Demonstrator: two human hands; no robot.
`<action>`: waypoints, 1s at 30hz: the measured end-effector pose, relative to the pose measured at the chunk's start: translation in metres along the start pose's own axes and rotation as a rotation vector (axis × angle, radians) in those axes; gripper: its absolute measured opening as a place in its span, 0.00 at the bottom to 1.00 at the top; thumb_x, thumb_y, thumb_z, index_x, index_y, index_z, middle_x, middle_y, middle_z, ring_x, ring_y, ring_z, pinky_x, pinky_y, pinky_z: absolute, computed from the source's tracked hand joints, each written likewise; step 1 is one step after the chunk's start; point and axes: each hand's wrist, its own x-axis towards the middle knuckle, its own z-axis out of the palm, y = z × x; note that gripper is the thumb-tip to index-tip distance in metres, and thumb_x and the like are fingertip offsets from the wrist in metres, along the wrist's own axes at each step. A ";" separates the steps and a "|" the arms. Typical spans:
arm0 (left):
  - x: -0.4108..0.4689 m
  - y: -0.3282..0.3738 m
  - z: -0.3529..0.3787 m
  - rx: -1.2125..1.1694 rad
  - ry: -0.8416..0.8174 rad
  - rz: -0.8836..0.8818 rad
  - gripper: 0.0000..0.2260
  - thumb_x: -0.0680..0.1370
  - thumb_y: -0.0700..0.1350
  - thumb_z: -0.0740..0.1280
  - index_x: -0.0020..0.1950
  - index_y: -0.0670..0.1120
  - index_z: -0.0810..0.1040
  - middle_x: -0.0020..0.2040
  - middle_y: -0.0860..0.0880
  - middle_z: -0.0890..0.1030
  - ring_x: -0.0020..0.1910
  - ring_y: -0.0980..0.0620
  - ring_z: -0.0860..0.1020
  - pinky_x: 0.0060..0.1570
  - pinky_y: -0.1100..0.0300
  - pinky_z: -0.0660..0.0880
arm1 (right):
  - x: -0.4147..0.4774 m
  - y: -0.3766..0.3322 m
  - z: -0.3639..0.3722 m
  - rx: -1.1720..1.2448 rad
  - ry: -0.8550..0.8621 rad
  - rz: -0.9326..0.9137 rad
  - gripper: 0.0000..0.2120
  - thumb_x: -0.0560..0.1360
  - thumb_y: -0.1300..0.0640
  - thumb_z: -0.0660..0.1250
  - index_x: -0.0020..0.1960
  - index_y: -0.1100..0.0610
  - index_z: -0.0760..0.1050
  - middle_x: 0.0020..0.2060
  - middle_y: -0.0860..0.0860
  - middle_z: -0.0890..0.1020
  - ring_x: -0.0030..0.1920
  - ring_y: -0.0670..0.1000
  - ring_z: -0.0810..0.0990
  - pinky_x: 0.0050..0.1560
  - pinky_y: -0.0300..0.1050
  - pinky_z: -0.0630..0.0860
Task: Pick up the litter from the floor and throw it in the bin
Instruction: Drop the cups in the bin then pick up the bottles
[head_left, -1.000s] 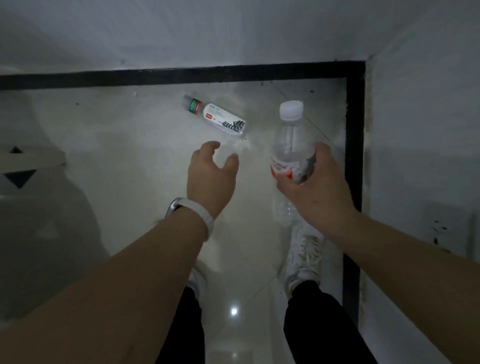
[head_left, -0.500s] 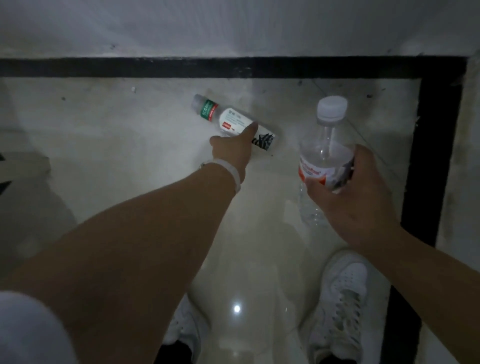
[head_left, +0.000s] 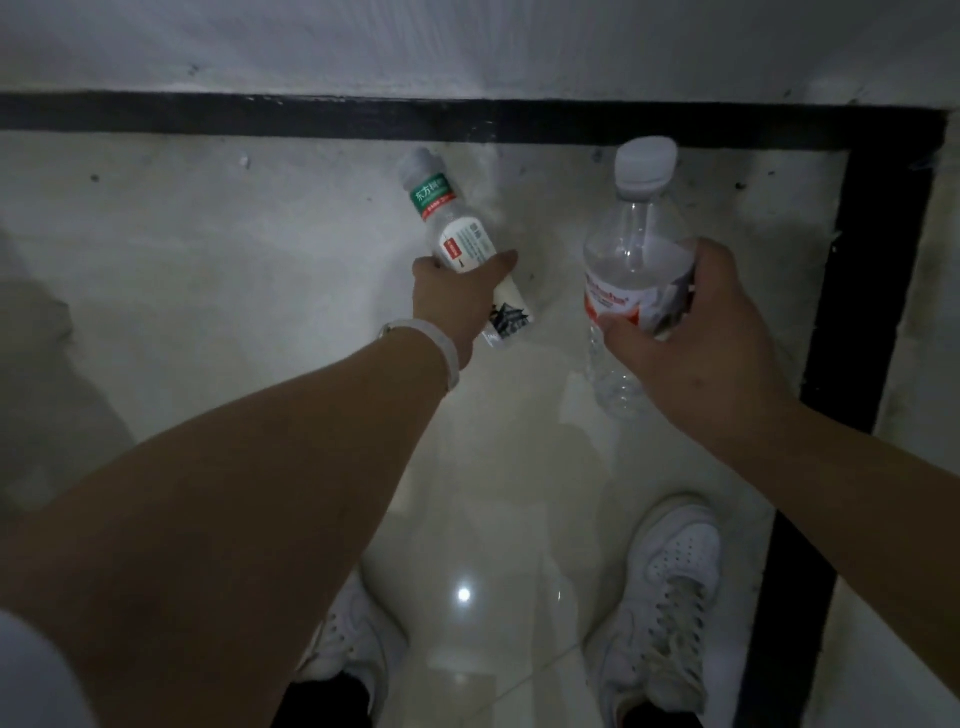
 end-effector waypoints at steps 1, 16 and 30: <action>-0.008 -0.001 -0.005 0.012 0.006 0.028 0.28 0.70 0.50 0.78 0.61 0.46 0.67 0.51 0.48 0.78 0.46 0.52 0.81 0.46 0.54 0.81 | -0.001 -0.005 -0.002 0.009 -0.009 0.005 0.25 0.69 0.51 0.76 0.59 0.43 0.65 0.51 0.40 0.78 0.48 0.33 0.77 0.46 0.27 0.73; -0.236 0.101 -0.128 0.173 0.014 0.302 0.22 0.72 0.44 0.76 0.60 0.47 0.68 0.44 0.51 0.76 0.38 0.56 0.77 0.30 0.69 0.72 | -0.075 -0.192 -0.117 -0.075 -0.054 -0.101 0.21 0.71 0.49 0.74 0.58 0.46 0.68 0.49 0.42 0.77 0.47 0.35 0.76 0.39 0.25 0.70; -0.508 0.249 -0.295 -0.258 0.122 0.501 0.17 0.68 0.40 0.74 0.51 0.52 0.73 0.48 0.51 0.80 0.44 0.54 0.80 0.45 0.59 0.78 | -0.238 -0.441 -0.213 -0.027 -0.098 -0.215 0.17 0.68 0.46 0.75 0.49 0.41 0.68 0.42 0.43 0.79 0.41 0.42 0.79 0.44 0.47 0.79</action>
